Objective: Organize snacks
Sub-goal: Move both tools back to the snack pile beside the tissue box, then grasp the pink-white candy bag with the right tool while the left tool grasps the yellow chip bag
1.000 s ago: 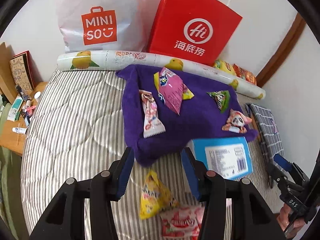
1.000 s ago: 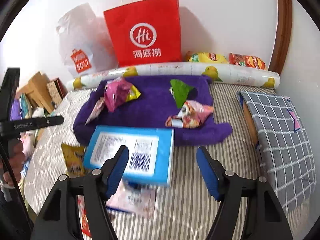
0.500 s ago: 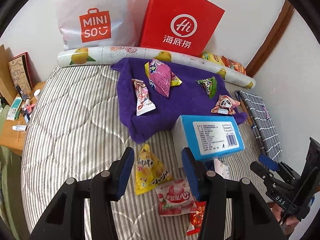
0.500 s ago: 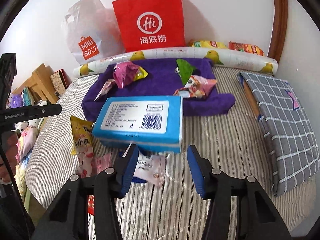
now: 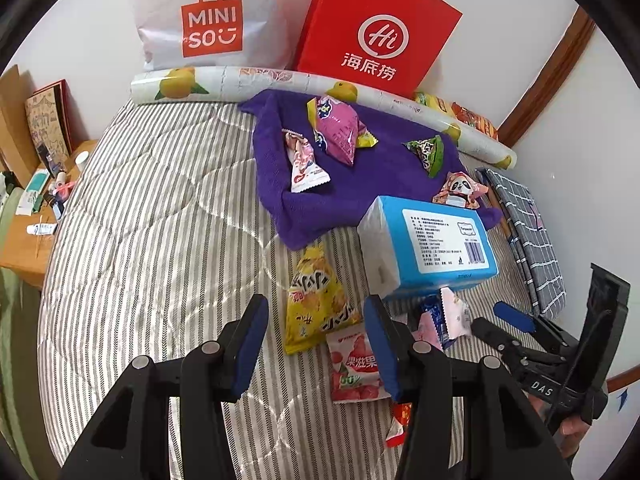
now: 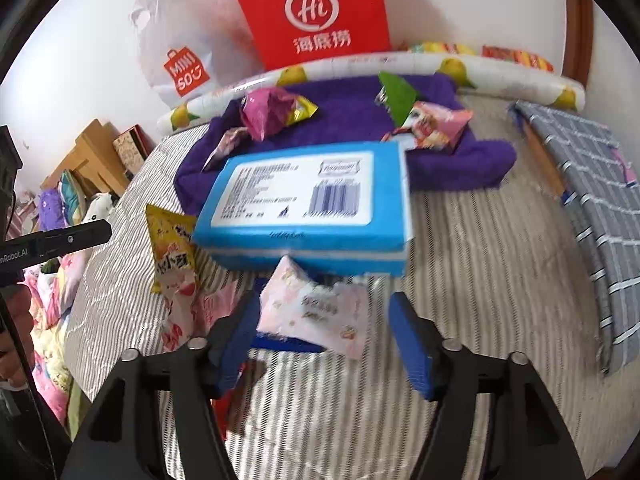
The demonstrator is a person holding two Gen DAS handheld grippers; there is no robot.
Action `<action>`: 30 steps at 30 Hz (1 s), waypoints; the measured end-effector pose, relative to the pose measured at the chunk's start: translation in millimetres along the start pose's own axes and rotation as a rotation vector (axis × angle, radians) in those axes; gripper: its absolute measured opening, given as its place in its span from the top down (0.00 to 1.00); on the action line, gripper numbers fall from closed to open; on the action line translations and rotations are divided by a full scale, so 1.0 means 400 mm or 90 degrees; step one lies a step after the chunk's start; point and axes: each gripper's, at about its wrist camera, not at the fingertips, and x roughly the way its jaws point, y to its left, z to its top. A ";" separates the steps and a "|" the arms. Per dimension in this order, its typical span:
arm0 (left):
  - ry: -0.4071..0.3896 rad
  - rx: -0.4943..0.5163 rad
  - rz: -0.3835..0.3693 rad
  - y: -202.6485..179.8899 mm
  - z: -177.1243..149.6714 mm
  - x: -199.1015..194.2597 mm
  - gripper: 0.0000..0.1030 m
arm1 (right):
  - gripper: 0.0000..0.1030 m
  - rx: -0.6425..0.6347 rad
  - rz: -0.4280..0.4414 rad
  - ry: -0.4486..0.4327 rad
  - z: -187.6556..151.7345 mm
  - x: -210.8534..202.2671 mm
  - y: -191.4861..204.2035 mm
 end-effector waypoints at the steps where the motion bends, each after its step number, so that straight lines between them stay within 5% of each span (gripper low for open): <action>1: 0.002 -0.001 -0.001 0.003 -0.002 0.001 0.54 | 0.28 0.002 -0.003 0.001 -0.001 0.006 0.002; 14: 0.008 -0.003 -0.019 0.047 -0.021 0.014 0.54 | 0.24 0.103 0.007 0.056 -0.009 0.100 -0.016; 25: 0.017 -0.012 -0.034 0.069 -0.023 0.037 0.54 | 0.20 0.049 -0.056 0.051 0.006 0.132 0.026; 30: 0.014 -0.004 -0.039 0.068 -0.025 0.036 0.54 | 0.32 0.044 -0.041 0.044 0.003 0.120 0.012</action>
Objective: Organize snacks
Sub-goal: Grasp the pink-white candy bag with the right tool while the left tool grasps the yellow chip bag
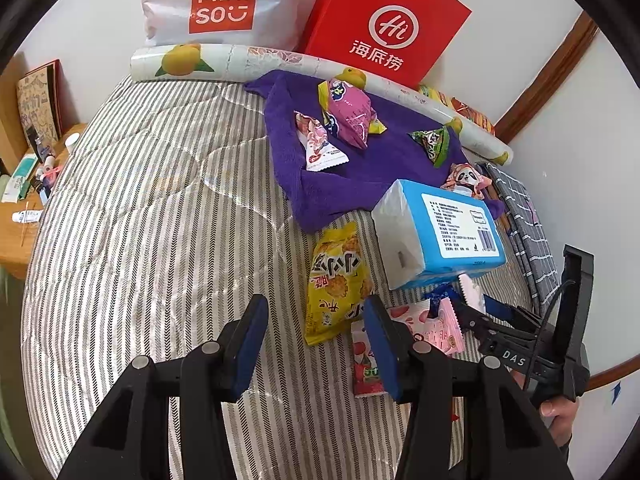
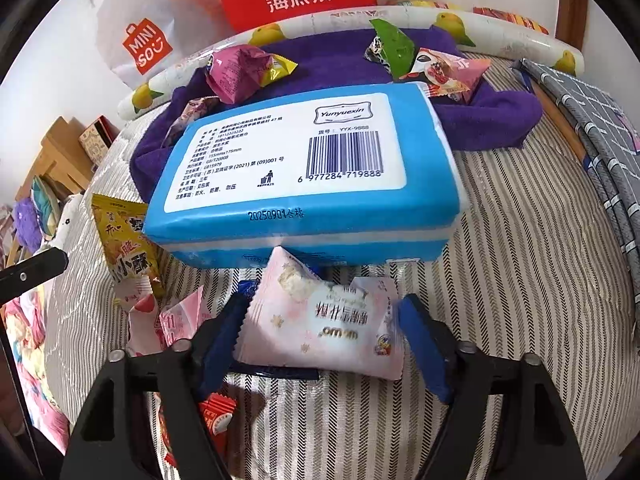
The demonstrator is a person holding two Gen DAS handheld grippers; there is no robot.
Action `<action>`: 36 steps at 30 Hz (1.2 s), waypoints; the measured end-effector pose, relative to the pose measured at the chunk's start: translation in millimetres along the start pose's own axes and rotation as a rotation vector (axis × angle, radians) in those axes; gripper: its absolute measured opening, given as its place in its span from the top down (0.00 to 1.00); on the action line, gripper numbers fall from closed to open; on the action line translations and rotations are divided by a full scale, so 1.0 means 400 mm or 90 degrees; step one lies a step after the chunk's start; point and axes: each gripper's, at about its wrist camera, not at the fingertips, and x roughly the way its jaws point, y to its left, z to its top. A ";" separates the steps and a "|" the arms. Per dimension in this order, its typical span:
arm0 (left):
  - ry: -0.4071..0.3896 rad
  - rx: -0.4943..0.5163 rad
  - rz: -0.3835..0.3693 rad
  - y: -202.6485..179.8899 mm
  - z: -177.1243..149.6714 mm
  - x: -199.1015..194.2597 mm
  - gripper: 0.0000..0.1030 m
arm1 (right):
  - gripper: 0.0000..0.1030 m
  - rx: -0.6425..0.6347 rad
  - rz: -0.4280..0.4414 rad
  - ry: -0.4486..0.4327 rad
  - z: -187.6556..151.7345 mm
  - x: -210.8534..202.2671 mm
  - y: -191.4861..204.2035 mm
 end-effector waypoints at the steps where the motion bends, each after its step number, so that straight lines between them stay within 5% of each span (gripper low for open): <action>1: 0.001 0.004 0.001 -0.003 -0.001 0.002 0.54 | 0.34 0.001 0.004 -0.001 -0.001 -0.003 -0.004; 15: 0.027 0.026 0.003 -0.055 0.016 0.090 0.54 | 0.40 -0.003 -0.005 -0.022 -0.029 -0.063 -0.064; 27: 0.056 0.048 0.055 -0.086 0.035 0.202 0.51 | 0.40 -0.014 -0.036 -0.044 -0.030 -0.091 -0.111; 36: 0.038 0.029 0.054 -0.057 0.059 0.183 0.59 | 0.41 -0.021 -0.034 -0.043 -0.023 -0.086 -0.108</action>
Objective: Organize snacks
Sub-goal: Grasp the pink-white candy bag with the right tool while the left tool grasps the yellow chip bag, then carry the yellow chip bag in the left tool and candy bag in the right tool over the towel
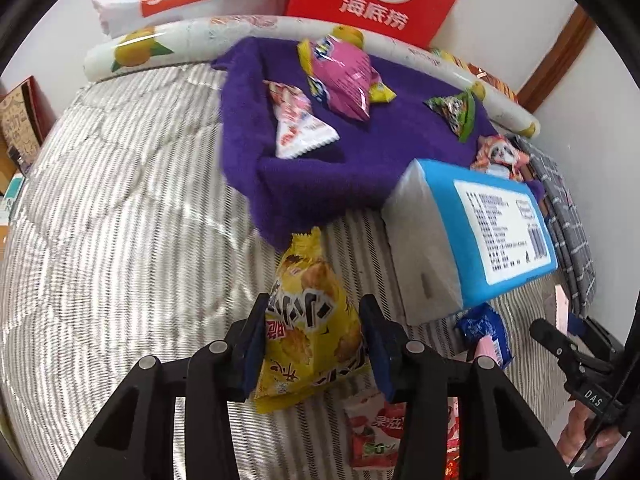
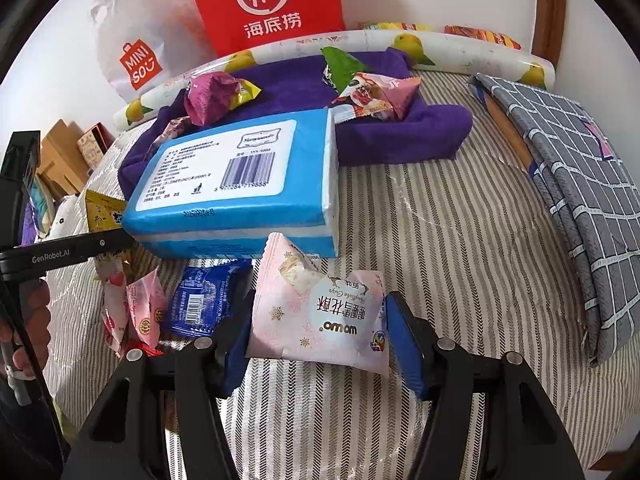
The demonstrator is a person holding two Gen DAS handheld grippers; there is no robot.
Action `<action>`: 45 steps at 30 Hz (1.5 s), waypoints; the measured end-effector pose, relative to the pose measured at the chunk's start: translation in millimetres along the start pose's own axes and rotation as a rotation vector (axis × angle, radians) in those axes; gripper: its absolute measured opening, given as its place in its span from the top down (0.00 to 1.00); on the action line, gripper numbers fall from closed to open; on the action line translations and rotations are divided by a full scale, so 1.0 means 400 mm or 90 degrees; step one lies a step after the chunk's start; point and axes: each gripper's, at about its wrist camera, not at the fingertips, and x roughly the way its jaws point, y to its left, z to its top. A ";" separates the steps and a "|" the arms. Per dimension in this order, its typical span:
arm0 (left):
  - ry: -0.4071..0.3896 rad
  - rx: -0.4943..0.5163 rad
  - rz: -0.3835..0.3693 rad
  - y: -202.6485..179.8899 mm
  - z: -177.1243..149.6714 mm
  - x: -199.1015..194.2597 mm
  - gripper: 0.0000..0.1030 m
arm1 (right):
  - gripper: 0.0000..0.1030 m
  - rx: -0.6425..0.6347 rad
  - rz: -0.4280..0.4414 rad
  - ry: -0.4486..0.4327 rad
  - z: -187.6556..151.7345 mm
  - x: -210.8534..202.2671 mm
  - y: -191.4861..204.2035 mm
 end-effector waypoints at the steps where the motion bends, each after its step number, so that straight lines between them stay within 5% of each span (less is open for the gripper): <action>1: -0.004 -0.005 0.002 0.008 0.003 -0.008 0.59 | 0.41 -0.001 0.001 -0.001 0.002 -0.003 0.002; 8: -0.045 -0.016 0.009 0.027 0.007 -0.098 0.59 | 0.41 -0.017 0.002 -0.023 0.007 -0.051 0.027; 20: -0.079 0.018 -0.046 -0.077 -0.036 -0.214 0.59 | 0.41 -0.032 0.004 -0.069 0.004 -0.173 0.052; 45: -0.112 0.076 -0.115 -0.205 -0.039 -0.306 0.59 | 0.41 -0.039 -0.035 -0.138 0.066 -0.284 0.062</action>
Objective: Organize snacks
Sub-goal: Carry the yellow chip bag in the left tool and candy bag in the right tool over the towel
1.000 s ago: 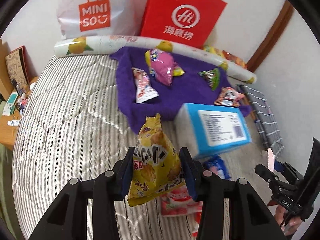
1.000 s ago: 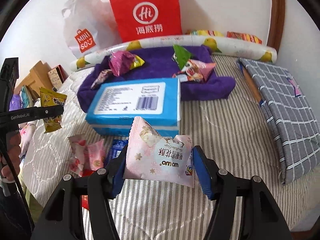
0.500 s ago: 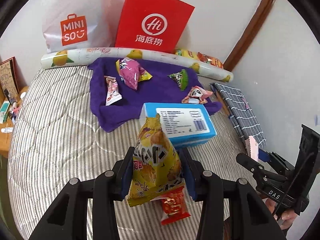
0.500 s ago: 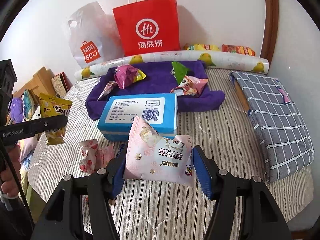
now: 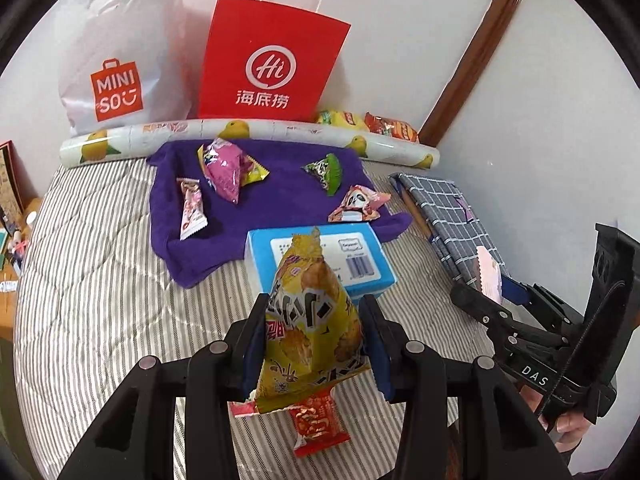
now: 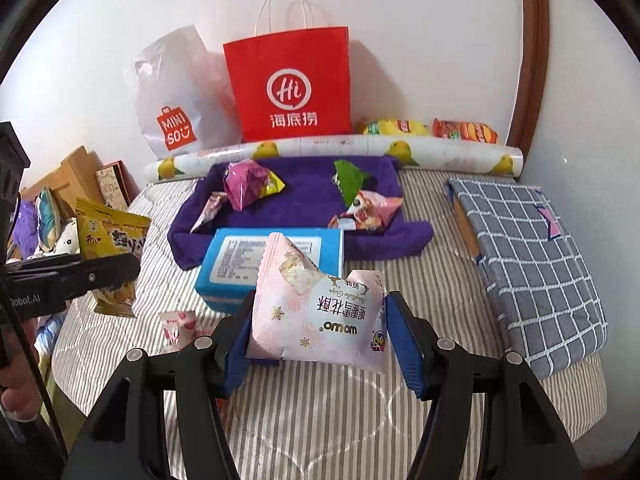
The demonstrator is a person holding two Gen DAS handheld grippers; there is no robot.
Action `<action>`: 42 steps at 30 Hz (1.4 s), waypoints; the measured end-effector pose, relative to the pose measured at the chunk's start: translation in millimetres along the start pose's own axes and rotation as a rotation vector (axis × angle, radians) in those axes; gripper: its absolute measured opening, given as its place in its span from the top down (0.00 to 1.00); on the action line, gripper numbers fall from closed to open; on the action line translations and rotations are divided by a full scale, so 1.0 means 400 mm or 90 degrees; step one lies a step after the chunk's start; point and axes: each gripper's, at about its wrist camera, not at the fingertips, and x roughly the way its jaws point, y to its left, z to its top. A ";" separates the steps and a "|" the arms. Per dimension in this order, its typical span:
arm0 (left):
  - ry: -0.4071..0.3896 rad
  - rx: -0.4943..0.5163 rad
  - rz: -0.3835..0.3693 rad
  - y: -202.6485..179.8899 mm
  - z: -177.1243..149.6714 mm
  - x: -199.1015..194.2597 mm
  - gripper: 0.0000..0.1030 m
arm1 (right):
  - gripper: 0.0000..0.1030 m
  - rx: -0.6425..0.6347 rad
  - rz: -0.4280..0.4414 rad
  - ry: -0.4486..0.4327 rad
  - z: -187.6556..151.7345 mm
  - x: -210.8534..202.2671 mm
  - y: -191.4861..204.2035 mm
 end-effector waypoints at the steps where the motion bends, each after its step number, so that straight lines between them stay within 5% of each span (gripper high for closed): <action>1: -0.002 0.001 -0.001 -0.002 0.005 -0.002 0.59 | 0.41 0.000 -0.002 -0.002 0.005 -0.001 0.000; 23: -0.019 0.000 0.006 -0.012 0.098 0.006 0.59 | 0.41 -0.016 -0.008 -0.066 0.108 -0.005 -0.009; 42: 0.014 -0.043 0.024 0.083 0.156 0.118 0.59 | 0.41 -0.036 0.027 -0.023 0.187 0.166 -0.029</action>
